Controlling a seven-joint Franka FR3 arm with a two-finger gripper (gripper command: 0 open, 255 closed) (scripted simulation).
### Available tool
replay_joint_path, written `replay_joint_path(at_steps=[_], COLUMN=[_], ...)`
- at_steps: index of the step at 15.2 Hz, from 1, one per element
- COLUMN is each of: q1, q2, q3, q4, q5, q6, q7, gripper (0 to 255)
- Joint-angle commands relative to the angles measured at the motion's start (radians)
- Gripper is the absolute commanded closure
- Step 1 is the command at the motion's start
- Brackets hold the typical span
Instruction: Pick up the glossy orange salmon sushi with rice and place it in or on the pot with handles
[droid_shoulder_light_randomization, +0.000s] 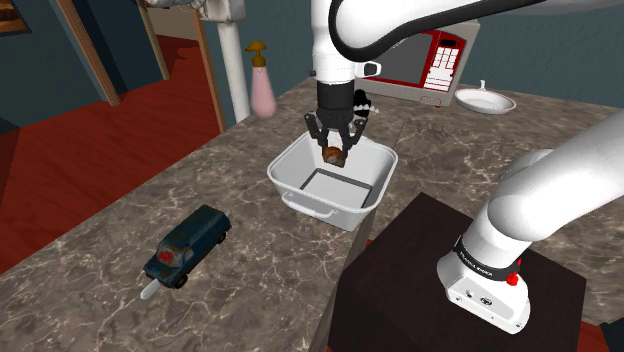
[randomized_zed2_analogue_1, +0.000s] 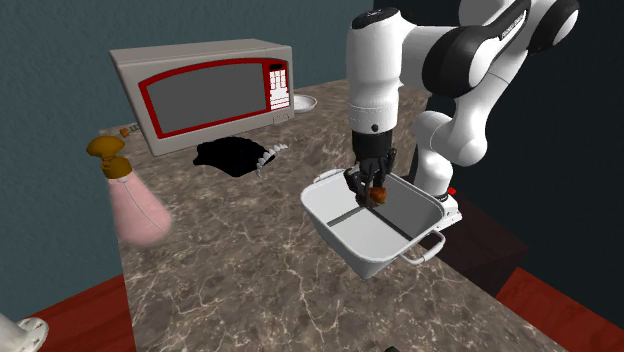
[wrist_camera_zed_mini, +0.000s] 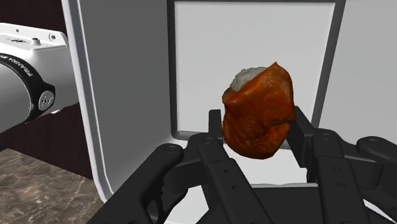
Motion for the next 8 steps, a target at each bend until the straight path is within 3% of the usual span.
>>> replay_joint_path(at_steps=[1, 4, 5, 8], q1=[0.000, 0.000, 0.000, 0.000], q2=[0.001, 0.001, 0.001, 0.001], q3=[0.000, 0.000, 0.000, 0.000], q4=[-0.001, -0.001, -0.001, -0.001], q5=[0.000, 0.000, 0.000, 0.000], q6=[0.002, 0.002, 0.002, 0.002], q7=[0.000, 0.000, 0.000, 0.000], gripper=[255, 255, 0, 0])
